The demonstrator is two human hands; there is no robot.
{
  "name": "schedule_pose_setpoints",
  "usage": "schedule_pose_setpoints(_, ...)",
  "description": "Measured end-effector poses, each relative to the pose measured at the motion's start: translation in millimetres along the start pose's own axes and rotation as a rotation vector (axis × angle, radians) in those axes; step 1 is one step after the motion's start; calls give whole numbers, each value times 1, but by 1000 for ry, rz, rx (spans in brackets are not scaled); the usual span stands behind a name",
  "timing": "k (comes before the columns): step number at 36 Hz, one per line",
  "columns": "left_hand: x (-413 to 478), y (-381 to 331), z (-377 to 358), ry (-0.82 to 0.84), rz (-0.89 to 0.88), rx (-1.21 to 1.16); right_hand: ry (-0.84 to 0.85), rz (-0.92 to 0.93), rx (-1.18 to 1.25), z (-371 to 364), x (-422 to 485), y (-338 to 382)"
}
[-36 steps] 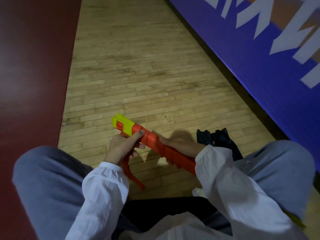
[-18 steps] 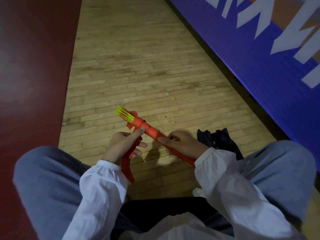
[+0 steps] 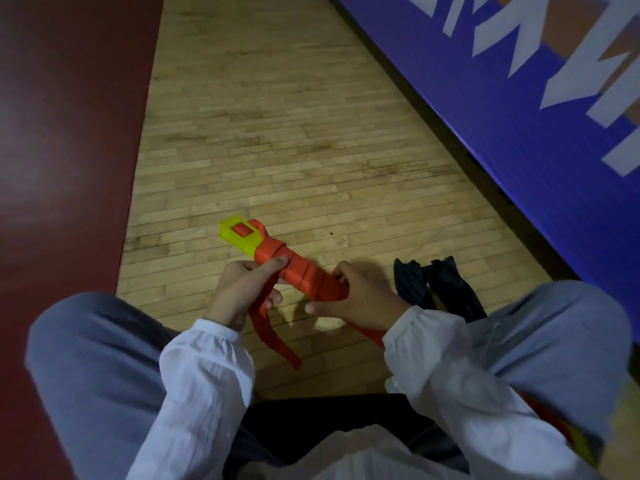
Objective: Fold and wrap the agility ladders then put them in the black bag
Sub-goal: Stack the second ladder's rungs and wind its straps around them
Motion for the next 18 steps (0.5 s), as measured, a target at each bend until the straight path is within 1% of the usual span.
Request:
schedule_pose_setpoints(6,1,3,-1,21,-10,-49,149,-21,94,3,2,-2)
schedule_pose_setpoints(8,1,2,-1,27,-15,-59,157,-24,124,5,5,-3)
schedule_pose_setpoints(12,2,3,1,55,-19,-60,171,-97,238,3,8,-12)
schedule_pose_setpoints(18,2,4,2,90,-1,-73,201,-128,281,0,7,-11)
Point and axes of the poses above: each hand's wrist, its own x-axis towards the middle knuckle, its own z-axis out of the back of the hand, y = z × x, the point moved 8 cm from there along x, towards the middle knuckle, and after that the axes turned 13 degrees about -y, right-handed, at the moved point
